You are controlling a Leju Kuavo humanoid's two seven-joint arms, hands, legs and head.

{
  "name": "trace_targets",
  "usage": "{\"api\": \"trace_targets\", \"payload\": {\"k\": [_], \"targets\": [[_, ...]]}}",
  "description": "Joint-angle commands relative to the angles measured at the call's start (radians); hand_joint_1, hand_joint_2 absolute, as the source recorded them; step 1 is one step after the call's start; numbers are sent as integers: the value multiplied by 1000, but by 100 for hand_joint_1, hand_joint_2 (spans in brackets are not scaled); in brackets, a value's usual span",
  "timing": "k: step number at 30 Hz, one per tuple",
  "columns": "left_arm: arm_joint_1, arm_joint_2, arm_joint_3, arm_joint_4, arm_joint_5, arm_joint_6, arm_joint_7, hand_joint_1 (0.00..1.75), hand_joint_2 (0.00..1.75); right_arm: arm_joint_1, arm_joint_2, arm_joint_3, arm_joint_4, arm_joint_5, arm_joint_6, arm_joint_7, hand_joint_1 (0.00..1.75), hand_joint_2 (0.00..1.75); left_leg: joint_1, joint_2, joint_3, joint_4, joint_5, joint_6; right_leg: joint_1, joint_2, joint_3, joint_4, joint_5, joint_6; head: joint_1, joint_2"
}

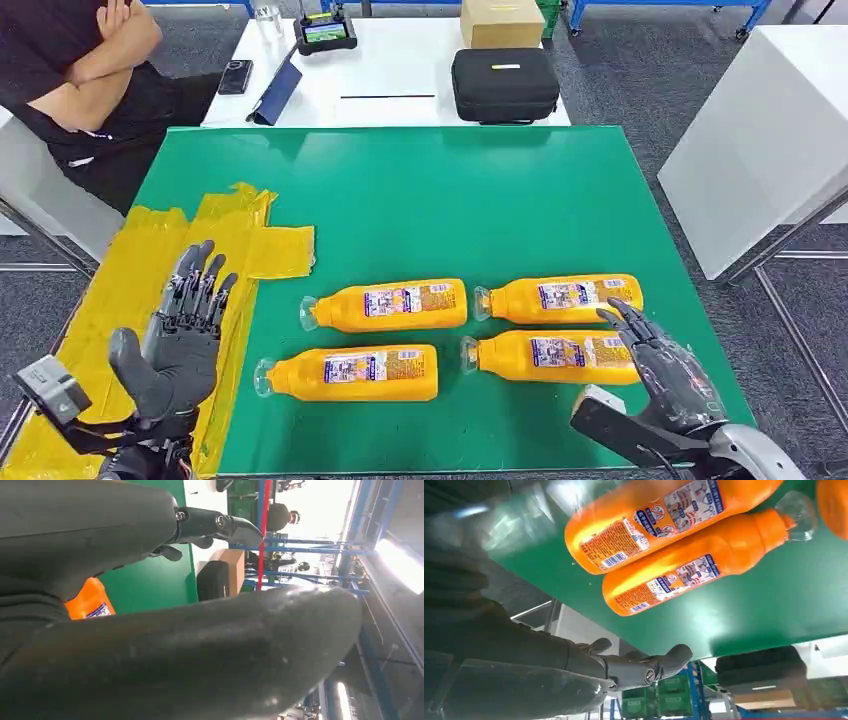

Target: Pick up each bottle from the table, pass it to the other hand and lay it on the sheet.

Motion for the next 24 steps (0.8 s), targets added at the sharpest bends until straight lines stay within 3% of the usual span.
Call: {"api": "trace_targets", "payload": {"k": [1, 7, 13, 24], "targets": [[-83, -9, -11, 80, 2, -15, 27, 0, 0, -111, -73, 117, 218, -17, -33, 22, 0, 175, 1, 2, 5, -2, -1, -4, 1, 0, 6, -3, 0, 1, 0, 0], [-162, -8, -34, 153, 12, -32, 47, 0, 0, -174, -157, 173, 335, -83, -39, 49, 0, 175, 1, 1, 6, -1, 0, -3, 0, -1, 5, -3, 0, 1, 0, 0], [-239, -9, -60, 221, 23, -45, 65, 0, 0, -279, -108, 264, 442, -84, -21, 94, 0, 175, 0, 1, 4, -1, 1, -2, 0, 0, 4, -2, 1, 0, 0, 0], [-272, -18, -55, 241, 24, -37, 84, 0, 0, -291, -114, 310, 529, -54, -18, 107, 0, 175, 0, 0, 5, -1, 0, -2, 0, -1, 3, -1, 0, 1, 0, 0]]}}
